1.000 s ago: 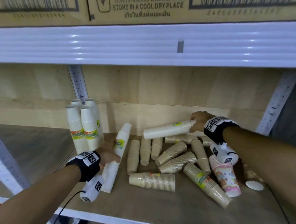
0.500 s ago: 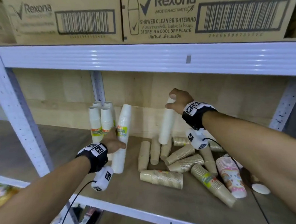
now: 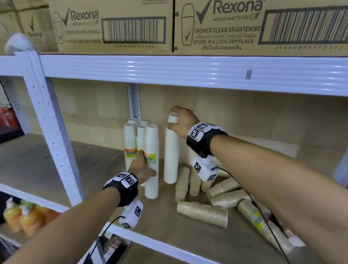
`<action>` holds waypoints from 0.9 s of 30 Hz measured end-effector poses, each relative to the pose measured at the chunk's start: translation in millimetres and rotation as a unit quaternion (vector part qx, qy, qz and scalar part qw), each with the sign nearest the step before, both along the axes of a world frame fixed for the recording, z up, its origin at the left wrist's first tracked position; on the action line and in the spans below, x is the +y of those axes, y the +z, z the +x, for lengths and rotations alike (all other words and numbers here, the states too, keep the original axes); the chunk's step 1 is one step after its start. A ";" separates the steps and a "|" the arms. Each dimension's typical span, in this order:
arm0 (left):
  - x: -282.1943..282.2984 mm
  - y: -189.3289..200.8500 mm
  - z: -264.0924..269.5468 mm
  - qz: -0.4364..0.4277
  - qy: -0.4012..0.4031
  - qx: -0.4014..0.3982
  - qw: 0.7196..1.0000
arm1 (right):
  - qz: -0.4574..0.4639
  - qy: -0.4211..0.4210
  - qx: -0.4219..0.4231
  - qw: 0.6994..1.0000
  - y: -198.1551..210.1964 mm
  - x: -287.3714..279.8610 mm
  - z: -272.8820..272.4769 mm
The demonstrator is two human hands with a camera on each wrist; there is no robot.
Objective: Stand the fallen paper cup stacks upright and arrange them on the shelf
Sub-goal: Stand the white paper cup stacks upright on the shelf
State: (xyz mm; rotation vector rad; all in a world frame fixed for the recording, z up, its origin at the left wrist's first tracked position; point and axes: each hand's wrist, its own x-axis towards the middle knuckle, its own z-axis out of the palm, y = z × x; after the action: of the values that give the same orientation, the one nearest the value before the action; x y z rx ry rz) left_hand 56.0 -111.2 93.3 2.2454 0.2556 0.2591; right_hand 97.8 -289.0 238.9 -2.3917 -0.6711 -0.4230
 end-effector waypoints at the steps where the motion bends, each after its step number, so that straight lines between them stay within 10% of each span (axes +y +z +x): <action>1: 0.5 -1.1 -1.0 -0.004 0.002 0.000 1.000 | -0.003 0.004 0.001 1.000 -4.1 4.4 -1.1; 18: -0.5 -10.9 -16.9 -0.027 -0.024 -0.002 0.999 | -0.042 0.031 0.084 0.995 -51.8 23.2 2.1; 27: 11.6 57.6 -13.5 -0.022 -0.021 -0.092 0.995 | -0.083 -0.027 0.065 0.994 -32.8 24.9 7.3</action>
State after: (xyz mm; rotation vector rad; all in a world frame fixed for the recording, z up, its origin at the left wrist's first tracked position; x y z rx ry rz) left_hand 42.4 -99.5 150.9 2.1636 0.1157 0.4307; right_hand 105.1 -264.1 206.1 -2.5734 -0.6044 -0.2392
